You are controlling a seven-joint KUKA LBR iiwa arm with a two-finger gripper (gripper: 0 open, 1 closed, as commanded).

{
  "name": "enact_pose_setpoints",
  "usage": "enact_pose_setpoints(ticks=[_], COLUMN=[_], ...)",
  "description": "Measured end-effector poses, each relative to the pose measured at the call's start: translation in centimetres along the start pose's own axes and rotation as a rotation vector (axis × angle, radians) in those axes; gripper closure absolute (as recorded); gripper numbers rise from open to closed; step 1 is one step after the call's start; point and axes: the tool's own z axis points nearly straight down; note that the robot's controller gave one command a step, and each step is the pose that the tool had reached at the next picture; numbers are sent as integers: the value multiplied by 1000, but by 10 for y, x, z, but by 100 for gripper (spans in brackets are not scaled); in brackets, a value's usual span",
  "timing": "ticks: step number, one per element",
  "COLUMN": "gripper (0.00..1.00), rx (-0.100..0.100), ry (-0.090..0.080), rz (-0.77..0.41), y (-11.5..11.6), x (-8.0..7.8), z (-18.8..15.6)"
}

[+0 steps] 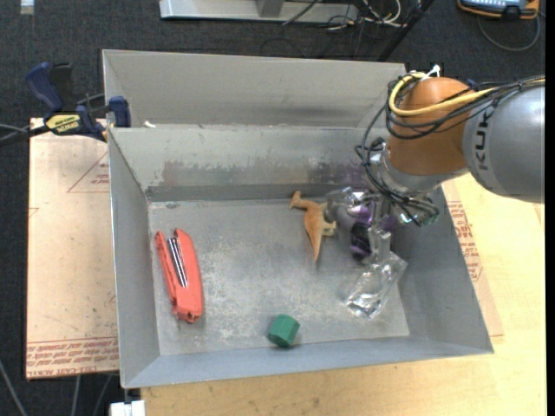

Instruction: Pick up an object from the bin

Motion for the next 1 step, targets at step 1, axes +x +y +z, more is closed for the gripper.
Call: enact_pose_setpoints(ticks=[1], gripper=[0], rx=[1], ry=[-3], rz=[-38], y=[-25], x=[-13], z=[-6])
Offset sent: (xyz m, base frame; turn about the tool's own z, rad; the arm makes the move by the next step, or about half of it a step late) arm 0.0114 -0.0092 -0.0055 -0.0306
